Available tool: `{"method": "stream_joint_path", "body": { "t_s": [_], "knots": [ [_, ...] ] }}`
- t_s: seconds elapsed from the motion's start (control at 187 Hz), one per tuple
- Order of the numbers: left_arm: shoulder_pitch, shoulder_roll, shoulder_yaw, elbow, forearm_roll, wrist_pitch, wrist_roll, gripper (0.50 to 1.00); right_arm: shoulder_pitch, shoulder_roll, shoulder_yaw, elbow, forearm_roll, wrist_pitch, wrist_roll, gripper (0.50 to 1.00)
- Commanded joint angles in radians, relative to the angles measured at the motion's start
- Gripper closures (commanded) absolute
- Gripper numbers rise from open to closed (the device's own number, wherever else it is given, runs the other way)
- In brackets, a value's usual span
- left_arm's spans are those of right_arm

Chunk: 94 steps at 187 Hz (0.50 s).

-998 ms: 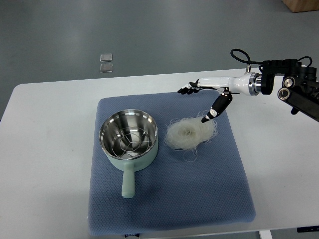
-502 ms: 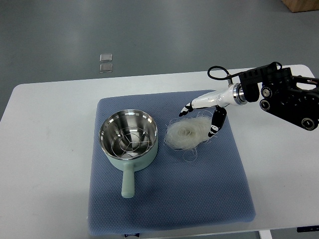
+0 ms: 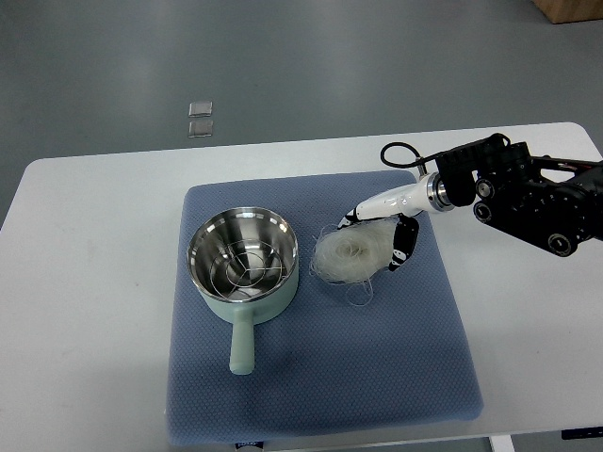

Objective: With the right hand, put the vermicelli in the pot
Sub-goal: 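Close the right hand fingers around the vermicelli bundle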

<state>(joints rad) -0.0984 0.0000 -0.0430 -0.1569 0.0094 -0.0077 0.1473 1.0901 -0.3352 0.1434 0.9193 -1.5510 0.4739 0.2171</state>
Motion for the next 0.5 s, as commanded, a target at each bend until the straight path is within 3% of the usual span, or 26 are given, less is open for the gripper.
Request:
{"method": "stream_joint_path", "body": {
  "t_s": [0.0,0.117,0.192,0.262,0.32,0.497],
  "knots": [
    [0.000,0.000,0.002,0.000,0.000,0.000,0.000,0.500,-0.002,0.025,-0.001,-0.020,0.000,-0.003,-0.007,0.597],
    [0.000,0.000,0.002,0.000,0.000,0.000,0.000,0.500,-0.002,0.051,-0.002,-0.045,0.000,-0.015,-0.016,0.652],
    [-0.001,0.000,0.002,0.002,0.000,0.000,0.000,0.500,-0.002,0.064,-0.002,-0.050,-0.001,-0.015,-0.018,0.718],
    [0.000,0.000,0.002,0.004,0.000,0.000,0.000,0.500,-0.001,0.067,-0.004,-0.050,0.000,-0.015,-0.018,0.826],
    [0.000,0.000,0.002,0.005,0.000,0.000,0.000,0.500,0.001,0.067,-0.010,-0.051,0.000,-0.015,-0.019,1.000],
    [-0.001,0.000,0.002,0.005,0.000,0.002,0.000,0.500,0.004,0.051,-0.004,-0.053,0.000,-0.038,-0.027,1.000]
  ]
}}
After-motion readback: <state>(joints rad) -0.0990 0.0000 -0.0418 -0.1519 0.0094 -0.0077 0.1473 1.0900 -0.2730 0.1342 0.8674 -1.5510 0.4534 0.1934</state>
